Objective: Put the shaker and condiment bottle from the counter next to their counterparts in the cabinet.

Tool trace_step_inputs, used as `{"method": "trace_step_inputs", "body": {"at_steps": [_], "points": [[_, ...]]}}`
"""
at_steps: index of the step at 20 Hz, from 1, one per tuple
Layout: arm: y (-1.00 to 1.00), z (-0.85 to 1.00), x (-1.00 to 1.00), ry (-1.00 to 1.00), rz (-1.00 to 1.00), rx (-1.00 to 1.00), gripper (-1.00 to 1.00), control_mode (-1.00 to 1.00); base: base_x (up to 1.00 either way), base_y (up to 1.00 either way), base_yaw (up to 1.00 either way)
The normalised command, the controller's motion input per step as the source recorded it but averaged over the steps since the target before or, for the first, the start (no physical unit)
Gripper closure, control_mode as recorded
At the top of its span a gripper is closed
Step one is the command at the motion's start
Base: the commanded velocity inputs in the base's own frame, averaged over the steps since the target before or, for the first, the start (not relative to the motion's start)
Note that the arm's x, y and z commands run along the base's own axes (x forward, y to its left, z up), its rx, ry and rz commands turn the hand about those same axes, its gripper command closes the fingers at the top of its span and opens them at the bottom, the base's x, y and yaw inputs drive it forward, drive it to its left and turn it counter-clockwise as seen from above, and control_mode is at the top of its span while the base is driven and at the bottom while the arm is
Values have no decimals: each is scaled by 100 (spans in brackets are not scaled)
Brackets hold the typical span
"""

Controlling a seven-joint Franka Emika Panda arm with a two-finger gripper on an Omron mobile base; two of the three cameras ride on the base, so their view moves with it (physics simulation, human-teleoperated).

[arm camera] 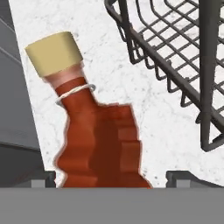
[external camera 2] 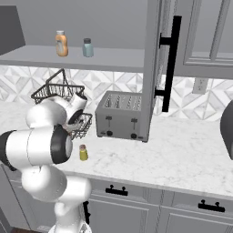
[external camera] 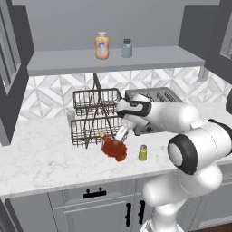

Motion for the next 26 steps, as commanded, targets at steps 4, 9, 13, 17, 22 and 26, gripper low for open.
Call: {"method": "trace_step_inputs", "body": {"at_steps": [4, 9, 13, 17, 22, 26], "points": [[52, -94, -41, 23, 15, 18, 100, -100, 0, 0, 0], [8, -63, -36, 17, 6, 21, 100, -100, 0, 0, 0], [-26, 49, -59, -3, 0, 18, 100, -100, 0, 0, 0], [-17, 80, -92, -6, 0, 19, 100, -100, 0, 0, 0], [-18, 95, -44, -19, -1, 8, 100, -100, 0, 0, 0], [-13, 100, -24, -17, -12, 11, 100, -100, 0, 0, 0]]}}
